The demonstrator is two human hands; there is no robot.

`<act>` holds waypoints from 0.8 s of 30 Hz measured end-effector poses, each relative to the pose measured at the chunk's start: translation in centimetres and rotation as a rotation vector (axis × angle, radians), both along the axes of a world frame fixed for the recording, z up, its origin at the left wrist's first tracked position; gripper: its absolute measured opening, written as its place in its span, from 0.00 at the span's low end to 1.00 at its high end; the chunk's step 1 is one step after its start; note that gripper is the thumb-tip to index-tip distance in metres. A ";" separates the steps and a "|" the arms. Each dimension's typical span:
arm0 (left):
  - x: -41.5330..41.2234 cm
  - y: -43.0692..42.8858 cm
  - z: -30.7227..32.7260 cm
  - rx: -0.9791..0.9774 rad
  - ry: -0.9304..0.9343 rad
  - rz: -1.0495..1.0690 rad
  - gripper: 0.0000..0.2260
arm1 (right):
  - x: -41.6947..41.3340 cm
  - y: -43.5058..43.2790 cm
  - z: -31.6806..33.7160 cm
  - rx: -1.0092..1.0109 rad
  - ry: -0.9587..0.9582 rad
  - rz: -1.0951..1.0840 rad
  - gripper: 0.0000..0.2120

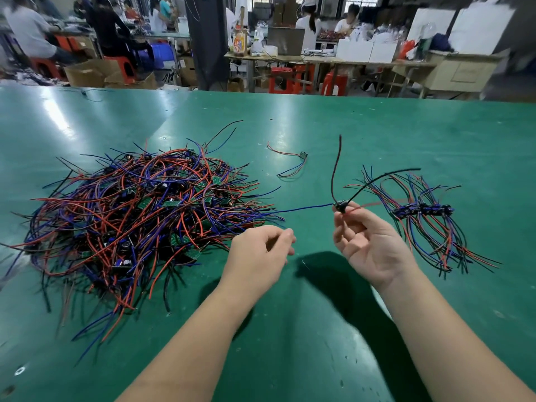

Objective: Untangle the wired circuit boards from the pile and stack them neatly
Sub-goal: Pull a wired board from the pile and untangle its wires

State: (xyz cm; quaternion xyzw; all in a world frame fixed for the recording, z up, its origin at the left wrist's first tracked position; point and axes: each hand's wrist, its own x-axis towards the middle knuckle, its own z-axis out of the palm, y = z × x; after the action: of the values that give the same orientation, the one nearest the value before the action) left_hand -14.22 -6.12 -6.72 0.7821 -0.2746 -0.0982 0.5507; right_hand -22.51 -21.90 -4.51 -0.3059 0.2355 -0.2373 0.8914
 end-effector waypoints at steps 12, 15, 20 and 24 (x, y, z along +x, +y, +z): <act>-0.6 -0.3 0.5 -0.370 0.323 -0.097 0.11 | 0.1 3.1 -0.8 -0.602 0.082 0.314 0.07; -0.7 -0.2 0.6 -0.330 0.343 -0.120 0.11 | -0.2 3.2 -0.9 -0.830 0.100 0.270 0.10; -1.1 -0.3 0.7 -0.330 0.388 -0.071 0.09 | -0.6 2.7 -0.6 -1.014 0.085 0.289 0.13; -1.0 -0.3 0.8 -0.349 0.422 -0.050 0.09 | -0.4 2.9 -0.7 -1.032 0.044 0.250 0.10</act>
State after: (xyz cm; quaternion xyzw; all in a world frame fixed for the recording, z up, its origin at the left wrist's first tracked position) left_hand -15.23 -6.44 -5.93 0.6305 -0.1858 -0.2238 0.7197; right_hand -22.94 -19.03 -5.21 -0.7354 0.0684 -0.2080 0.6413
